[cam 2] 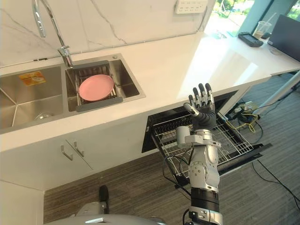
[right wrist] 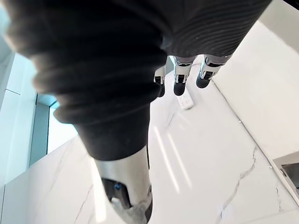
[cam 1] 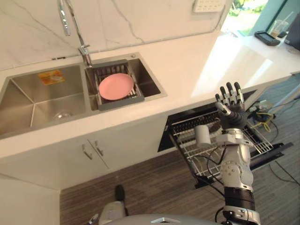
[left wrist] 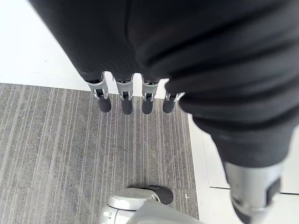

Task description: Walk over to the sink, pick up the cup, carry it to the dishwasher, place the cup inside the dishwasher, then close the dishwasher door

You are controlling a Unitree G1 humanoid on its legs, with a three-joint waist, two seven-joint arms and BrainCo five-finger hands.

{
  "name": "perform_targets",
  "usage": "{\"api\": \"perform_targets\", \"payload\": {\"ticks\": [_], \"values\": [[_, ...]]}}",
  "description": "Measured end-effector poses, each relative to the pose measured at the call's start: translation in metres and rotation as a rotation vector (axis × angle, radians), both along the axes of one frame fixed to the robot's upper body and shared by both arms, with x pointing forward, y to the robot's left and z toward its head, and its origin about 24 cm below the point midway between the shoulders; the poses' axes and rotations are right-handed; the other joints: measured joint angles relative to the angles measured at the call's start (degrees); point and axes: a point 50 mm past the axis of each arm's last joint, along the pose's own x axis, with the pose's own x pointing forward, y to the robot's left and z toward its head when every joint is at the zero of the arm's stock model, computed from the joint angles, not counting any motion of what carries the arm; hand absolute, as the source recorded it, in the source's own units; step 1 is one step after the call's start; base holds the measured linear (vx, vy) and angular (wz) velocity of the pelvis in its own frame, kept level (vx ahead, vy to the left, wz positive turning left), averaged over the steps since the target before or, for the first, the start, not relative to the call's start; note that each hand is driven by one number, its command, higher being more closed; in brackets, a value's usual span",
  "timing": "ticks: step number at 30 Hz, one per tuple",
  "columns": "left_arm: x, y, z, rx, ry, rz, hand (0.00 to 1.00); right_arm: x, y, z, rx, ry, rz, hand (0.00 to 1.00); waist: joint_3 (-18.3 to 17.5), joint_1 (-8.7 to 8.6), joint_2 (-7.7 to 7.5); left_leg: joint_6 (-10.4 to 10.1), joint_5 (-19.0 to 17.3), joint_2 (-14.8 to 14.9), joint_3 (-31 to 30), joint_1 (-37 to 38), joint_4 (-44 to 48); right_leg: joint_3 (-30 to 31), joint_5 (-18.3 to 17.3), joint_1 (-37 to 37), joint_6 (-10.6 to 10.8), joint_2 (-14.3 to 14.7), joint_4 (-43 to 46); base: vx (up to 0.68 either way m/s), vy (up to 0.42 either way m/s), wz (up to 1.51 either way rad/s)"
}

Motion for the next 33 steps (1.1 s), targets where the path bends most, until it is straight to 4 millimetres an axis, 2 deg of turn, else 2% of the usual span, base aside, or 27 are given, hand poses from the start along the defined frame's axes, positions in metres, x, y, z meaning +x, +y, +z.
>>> {"api": "perform_targets", "payload": {"ticks": [4,7,9,11,12,13,14,15,16,17,18,19,20,21,22,23,24,25,26,30,33], "values": [[-0.008,-0.002,-0.001,-0.01,0.026,0.003,0.0,0.002,0.012,-0.007,0.014,0.039,0.024,0.0,-0.4,0.34,-0.32,1.0,0.5,-1.6,0.6,0.7,0.0,-0.5,-0.6,1.0,0.7,-1.6,0.1,0.01,0.002,0.06],[-0.009,0.0,-0.001,-0.013,0.03,-0.011,0.0,0.001,0.017,-0.015,0.034,0.081,0.019,0.0,-0.7,1.17,-1.77,2.1,0.0,-3.8,0.9,1.8,0.0,-0.7,-1.6,1.6,1.2,-4.1,1.3,0.05,0.019,0.01],[-0.008,0.002,0.0,-0.003,0.036,-0.067,0.0,0.0,0.016,-0.016,0.029,0.084,0.012,0.0,-1.0,1.13,-2.12,2.6,-0.6,-5.4,0.7,1.8,0.0,-1.3,-3.7,0.6,-0.8,-6.0,4.2,0.05,0.032,0.14],[-0.005,0.005,0.001,0.016,0.044,-0.154,0.0,-0.002,0.011,-0.019,0.028,0.103,-0.021,0.0,-1.6,0.8,-3.14,3.6,-2.8,-7.9,-0.7,1.8,0.0,-2.8,-4.9,0.3,-3.8,-8.4,8.6,0.09,0.049,0.43],[-0.003,0.003,0.0,0.014,0.044,-0.182,0.0,-0.002,0.008,-0.023,0.028,0.129,-0.043,0.0,-1.7,0.25,-2.54,3.8,-2.7,-8.0,-2.9,2.0,0.3,-2.9,-3.4,-2.8,-6.1,-9.7,17.2,0.12,0.073,0.59],[-0.002,0.003,0.0,0.013,0.042,-0.194,0.0,-0.002,0.007,-0.027,0.036,0.147,-0.053,0.0,-1.7,-0.06,-2.42,3.8,-2.6,-7.8,-3.9,2.4,0.4,-2.4,-2.0,-4.9,-8.2,-10.4,22.3,0.15,0.114,0.67],[-0.001,0.006,0.001,0.012,0.036,-0.212,0.0,-0.004,0.007,-0.032,0.043,0.171,-0.068,0.0,-1.4,0.03,-2.9,4.0,-2.8,-7.5,-5.4,3.4,0.4,-0.6,1.9,-8.6,-13.8,-11.5,31.2,0.14,0.134,0.7],[0.0,0.008,0.002,0.017,0.033,-0.215,0.0,-0.007,0.007,-0.035,0.025,0.187,-0.072,0.0,-1.2,-0.15,-3.23,5.6,-4.0,-7.1,-7.8,4.7,0.4,3.9,5.0,-11.4,-14.4,-11.1,38.3,0.15,0.101,0.73],[0.001,0.01,0.002,0.019,0.031,-0.215,0.0,-0.008,0.009,-0.037,0.018,0.196,-0.07,0.0,-0.7,-0.23,-3.27,6.0,-4.4,-7.1,-9.1,5.1,0.4,6.6,2.7,-12.7,-11.7,-9.9,40.3,0.2,0.033,0.9],[0.006,0.014,0.003,0.033,0.02,-0.214,0.0,-0.01,0.011,-0.038,0.023,0.196,-0.07,0.0,-0.5,-0.59,-4.4,6.6,-4.9,-6.8,-11.8,5.6,0.4,10.3,-3.0,-14.7,-8.4,-6.2,40.6,0.16,-0.012,0.72],[0.008,0.016,0.003,0.037,0.017,-0.213,0.0,-0.01,0.011,-0.038,0.024,0.193,-0.071,0.0,-0.6,-0.65,-4.53,6.7,-5.0,-6.7,-12.4,5.7,0.4,11.2,-4.2,-15.3,-8.1,-5.0,39.8,0.18,-0.018,0.93],[0.015,0.019,0.005,0.043,0.0,-0.209,0.0,-0.014,0.009,-0.033,0.017,0.169,-0.075,0.0,-0.6,-0.77,-4.66,7.2,-5.4,-6.5,-14.6,5.9,0.4,13.9,-6.9,-17.7,-6.5,-0.7,34.3,0.12,-0.021,0.8],[0.018,0.02,0.005,0.034,-0.013,-0.204,0.0,-0.017,0.007,-0.028,0.008,0.141,-0.074,0.0,-0.6,-1.21,-4.61,7.4,-5.9,-6.8,-15.4,6.2,0.4,15.8,-7.0,-19.4,-5.4,1.6,29.3,0.1,-0.034,0.84],[0.018,0.02,0.005,0.031,-0.015,-0.201,0.0,-0.019,0.006,-0.026,0.005,0.128,-0.073,0.0,-0.6,-1.55,-4.57,7.4,-6.0,-7.1,-15.7,6.1,0.4,16.7,-6.7,-20.1,-4.8,2.3,27.1,0.06,-0.055,0.83],[0.016,0.021,0.005,0.029,-0.011,-0.198,0.0,-0.022,0.003,-0.022,0.007,0.101,-0.073,0.0,-0.7,-2.43,-4.72,7.5,-6.0,-8.3,-16.0,6.8,0.4,17.1,-4.7,-20.7,-4.2,2.6,23.4,0.09,-0.073,0.86],[0.013,0.02,0.005,0.026,-0.008,-0.192,0.0,-0.023,0.0,-0.018,0.013,0.074,-0.078,0.0,-0.8,-2.78,-4.93,7.4,-6.0,-9.6,-15.9,7.8,0.4,17.1,-0.9,-20.8,-4.3,2.0,20.7,0.11,-0.079,0.81],[0.011,0.019,0.004,0.021,-0.004,-0.189,0.0,-0.023,0.0,-0.015,0.016,0.061,-0.076,0.0,-0.9,-2.84,-5.14,7.5,-6.0,-10.5,-15.6,8.1,0.4,17.1,1.3,-20.9,-4.4,1.7,19.4,0.16,-0.101,0.55],[0.003,0.02,0.004,0.022,0.012,-0.177,0.0,-0.023,0.002,-0.012,0.014,0.042,-0.059,0.0,-1.7,-2.63,-6.18,7.6,-6.6,-12.4,-15.0,8.4,0.4,17.1,5.3,-21.5,-4.6,1.5,16.8,0.1,-0.068,0.23],[-0.009,0.006,-0.001,-0.017,0.075,-0.226,0.0,-0.02,-0.003,-0.006,0.01,0.042,-0.09,0.0,-1.6,-2.89,-2.28,6.3,-15.8,-9.4,-10.8,9.2,8.1,18.4,6.6,-13.3,-4.8,5.0,4.5,0.06,-0.05,0.12],[-0.009,0.006,-0.001,-0.017,0.075,-0.226,0.0,-0.02,-0.003,-0.006,0.01,0.042,-0.09,0.0,-1.7,-2.62,-2.15,6.3,-15.7,-9.4,-11.1,8.5,8.3,18.0,6.6,-13.2,-4.8,4.9,4.5,0.0,0.0,0.04],[-0.008,0.003,-0.001,-0.028,0.07,-0.203,0.0,-0.02,0.001,-0.008,0.012,0.055,-0.078,0.0,-1.7,-2.41,-2.1,6.0,-17.0,-8.5,-9.4,7.5,10.3,14.9,6.9,-11.6,-5.7,4.8,2.5,-0.01,-0.003,0.17]]}}
